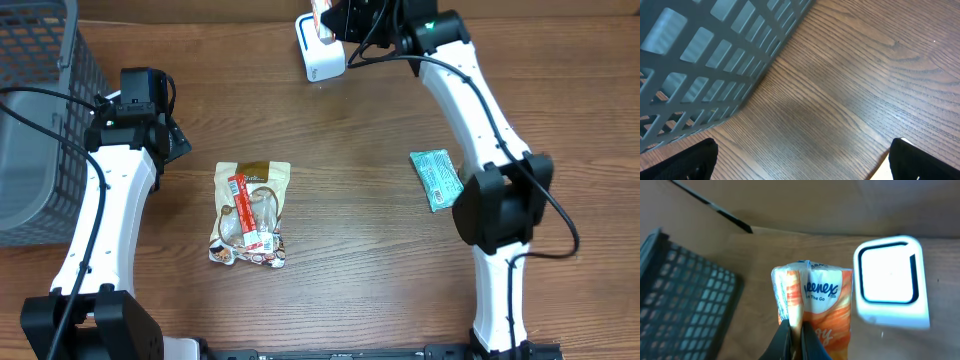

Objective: Scan the item barcode
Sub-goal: 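Lift the Kleenex pack and hold it under the white barcode scanner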

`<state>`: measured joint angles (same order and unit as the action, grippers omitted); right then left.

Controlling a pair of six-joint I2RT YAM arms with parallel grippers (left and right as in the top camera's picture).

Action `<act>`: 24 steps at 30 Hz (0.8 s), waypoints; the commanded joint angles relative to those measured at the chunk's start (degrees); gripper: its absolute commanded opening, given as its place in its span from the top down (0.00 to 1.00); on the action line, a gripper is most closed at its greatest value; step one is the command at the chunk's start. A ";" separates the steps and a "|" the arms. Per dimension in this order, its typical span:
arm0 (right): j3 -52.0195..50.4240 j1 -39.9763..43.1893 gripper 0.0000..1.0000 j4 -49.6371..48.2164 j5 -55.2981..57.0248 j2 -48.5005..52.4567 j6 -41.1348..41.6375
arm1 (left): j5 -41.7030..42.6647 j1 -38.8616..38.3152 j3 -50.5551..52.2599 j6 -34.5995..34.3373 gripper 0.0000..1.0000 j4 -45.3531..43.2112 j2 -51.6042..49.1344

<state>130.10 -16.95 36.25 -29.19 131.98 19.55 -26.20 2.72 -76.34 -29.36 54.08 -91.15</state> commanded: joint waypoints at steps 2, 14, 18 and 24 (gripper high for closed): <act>0.46 0.09 0.96 -6.69 -0.50 5.81 1.11 | -0.76 -0.15 -0.94 1.07 0.00 -0.17 -0.24; 0.46 0.83 0.97 -26.10 -6.16 16.63 20.00 | -0.76 -0.15 -0.94 1.07 0.00 -0.17 -0.24; 0.46 1.31 0.97 -28.24 -6.88 18.56 22.14 | -0.76 -0.15 -0.94 1.09 0.01 -0.17 -0.24; 0.46 2.47 0.97 -29.16 -6.49 18.60 23.58 | -0.76 -0.15 -0.94 1.07 0.00 -0.17 -0.24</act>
<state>130.10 -15.66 8.27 -35.00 150.50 40.86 -26.22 2.72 -76.34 -29.36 54.04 -91.15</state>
